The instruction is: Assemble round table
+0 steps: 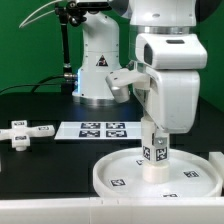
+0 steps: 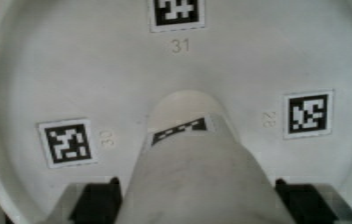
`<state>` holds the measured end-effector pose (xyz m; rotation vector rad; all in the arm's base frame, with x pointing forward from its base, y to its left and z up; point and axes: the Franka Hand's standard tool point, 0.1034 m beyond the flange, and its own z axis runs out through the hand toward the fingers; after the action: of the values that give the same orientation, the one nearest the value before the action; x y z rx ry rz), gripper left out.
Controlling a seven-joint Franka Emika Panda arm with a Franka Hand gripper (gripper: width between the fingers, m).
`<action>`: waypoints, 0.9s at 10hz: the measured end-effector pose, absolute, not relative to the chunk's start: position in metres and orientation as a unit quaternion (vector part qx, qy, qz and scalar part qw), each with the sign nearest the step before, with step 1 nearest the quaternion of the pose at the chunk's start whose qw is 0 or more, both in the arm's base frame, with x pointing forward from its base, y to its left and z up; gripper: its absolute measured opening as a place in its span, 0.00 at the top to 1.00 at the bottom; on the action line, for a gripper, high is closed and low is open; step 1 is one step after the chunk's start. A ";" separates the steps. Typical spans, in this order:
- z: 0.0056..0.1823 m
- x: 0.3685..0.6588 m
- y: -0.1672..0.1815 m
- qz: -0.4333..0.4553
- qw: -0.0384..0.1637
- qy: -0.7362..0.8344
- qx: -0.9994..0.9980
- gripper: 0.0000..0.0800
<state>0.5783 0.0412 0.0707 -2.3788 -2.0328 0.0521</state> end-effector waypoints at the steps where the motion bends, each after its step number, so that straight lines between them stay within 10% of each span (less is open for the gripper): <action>1: 0.070 0.577 0.041 0.020 0.007 -0.612 -0.791 0.48; 9: 0.068 0.575 0.043 0.024 0.004 -0.388 -0.921 0.48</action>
Offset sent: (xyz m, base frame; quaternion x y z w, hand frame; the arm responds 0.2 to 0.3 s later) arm 0.0000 0.0000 0.0000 0.0000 0.0000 0.1938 0.9810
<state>0.5751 0.0426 0.0681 -2.8876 -1.2170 0.0754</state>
